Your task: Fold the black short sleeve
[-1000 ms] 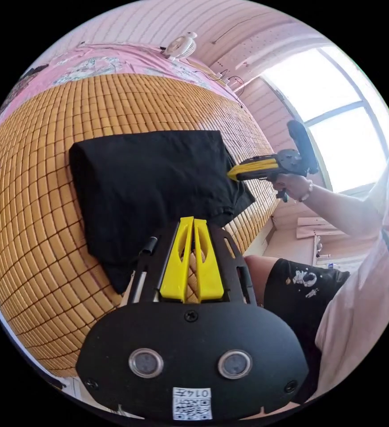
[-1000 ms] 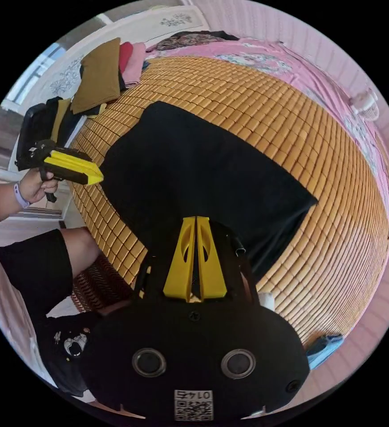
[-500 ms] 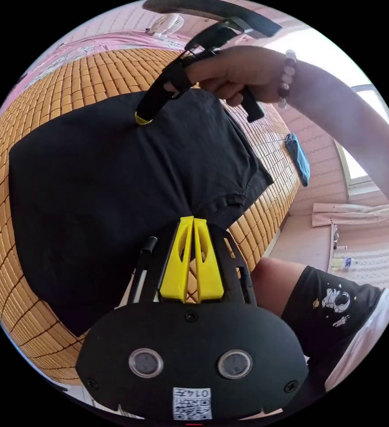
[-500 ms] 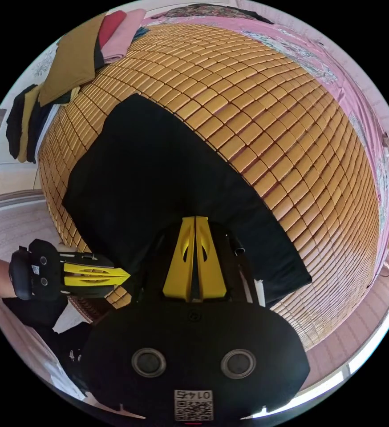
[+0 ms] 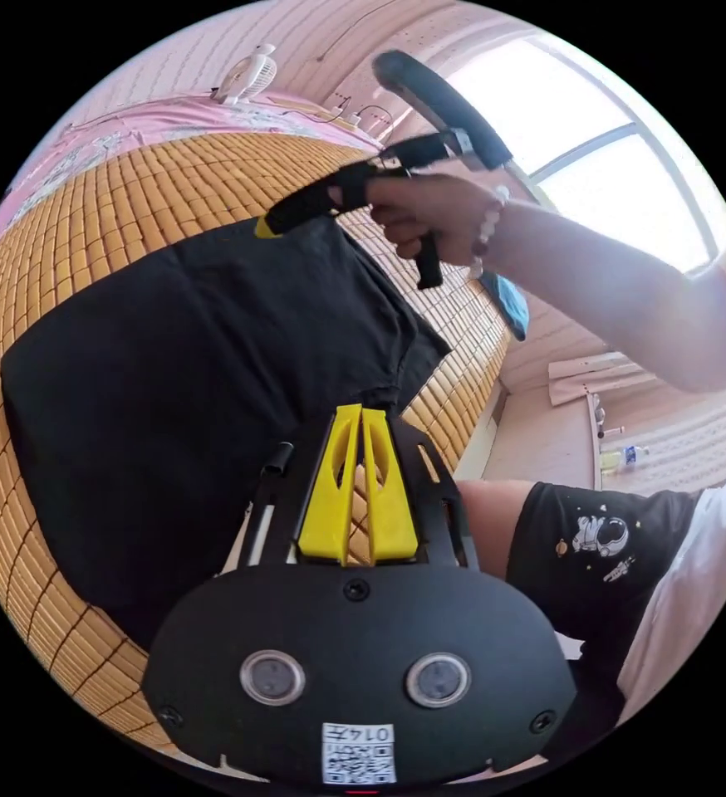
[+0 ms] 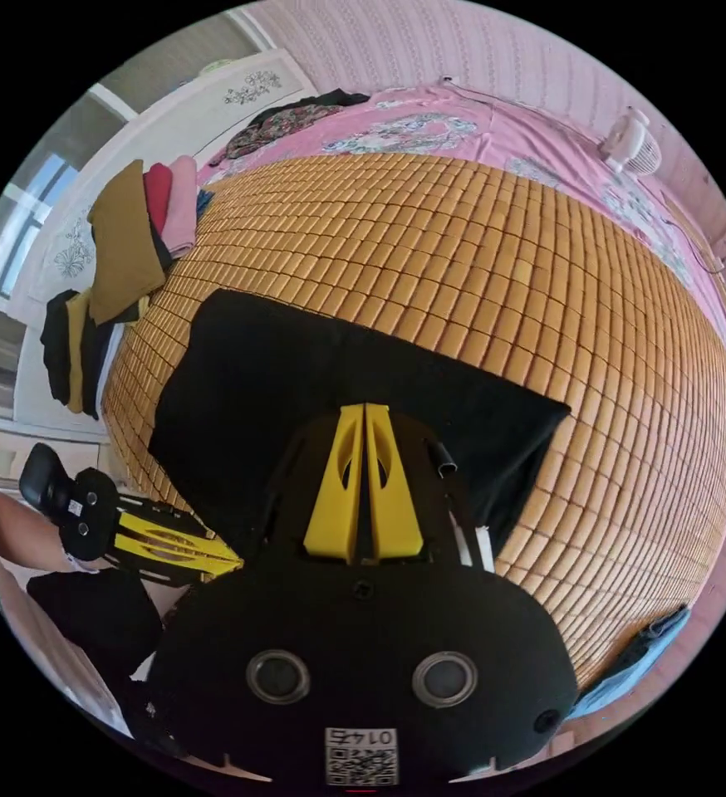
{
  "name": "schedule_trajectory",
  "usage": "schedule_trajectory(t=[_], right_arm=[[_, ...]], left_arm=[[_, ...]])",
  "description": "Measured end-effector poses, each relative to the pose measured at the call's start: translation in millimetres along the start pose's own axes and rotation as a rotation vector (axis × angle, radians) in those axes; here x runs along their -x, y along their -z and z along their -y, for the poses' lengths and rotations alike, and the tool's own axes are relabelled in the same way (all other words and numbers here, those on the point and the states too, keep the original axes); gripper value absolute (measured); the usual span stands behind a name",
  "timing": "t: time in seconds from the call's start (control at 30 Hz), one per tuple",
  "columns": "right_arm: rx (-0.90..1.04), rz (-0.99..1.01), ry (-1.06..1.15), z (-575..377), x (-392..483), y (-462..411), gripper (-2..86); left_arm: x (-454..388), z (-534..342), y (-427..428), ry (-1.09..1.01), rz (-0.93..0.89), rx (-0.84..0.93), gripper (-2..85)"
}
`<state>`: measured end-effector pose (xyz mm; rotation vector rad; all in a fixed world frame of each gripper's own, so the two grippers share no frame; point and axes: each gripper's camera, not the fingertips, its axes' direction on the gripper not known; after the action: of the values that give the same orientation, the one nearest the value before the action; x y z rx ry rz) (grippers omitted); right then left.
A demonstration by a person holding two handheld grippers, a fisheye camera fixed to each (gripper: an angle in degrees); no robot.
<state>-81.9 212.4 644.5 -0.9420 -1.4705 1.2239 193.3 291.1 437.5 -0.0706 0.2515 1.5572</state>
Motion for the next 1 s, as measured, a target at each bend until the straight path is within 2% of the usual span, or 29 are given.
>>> schedule_trajectory(t=[0.1, 0.17, 0.27, 0.47, 0.57, 0.63, 0.73, 0.87, 0.93, 0.97, 1.0], right_arm=[[0.002, -0.060, -0.144, -80, -37, 38, 2.7], [0.088, -0.058, -0.245, -137, -64, 56, 8.1], [0.134, -0.001, -0.394, -188, -93, 74, 10.6], [0.076, 0.171, -0.567, -228, -128, 96, 2.6], [0.017, 0.290, -0.621, -236, -146, 117, 1.6], [-0.018, 0.300, -0.626, -240, -153, 135, 1.4], [-0.141, 0.481, -0.645, -244, -166, 163, 1.4], [-0.217, 0.660, -0.598, -238, -163, 189, 2.6], [-0.275, 0.687, -0.646, -242, -162, 198, 4.7], [-0.321, 0.719, -0.671, -245, -163, 202, 9.2], [-0.331, 0.725, -0.684, -247, -165, 203, 11.4]], left_arm=[[-6, 4, -9, -0.053, -0.040, -0.016, 7.2], [-8, 6, -19, -0.075, -0.066, 0.009, 8.7], [-16, 12, -34, -0.103, -0.082, 0.020, 10.6], [-47, 37, -64, -0.201, -0.059, 0.010, 14.7], [-61, 48, -84, -0.242, -0.016, 0.068, 16.8], [-69, 51, -93, -0.264, 0.014, 0.072, 17.3], [-79, 55, -102, -0.274, 0.046, 0.046, 18.6], [-86, 60, -114, -0.265, 0.086, 0.045, 14.5], [-85, 59, -115, -0.246, 0.125, 0.048, 8.1], [-84, 58, -114, -0.231, 0.166, 0.054, 1.3], [-82, 57, -115, -0.220, 0.188, 0.084, 0.5]])
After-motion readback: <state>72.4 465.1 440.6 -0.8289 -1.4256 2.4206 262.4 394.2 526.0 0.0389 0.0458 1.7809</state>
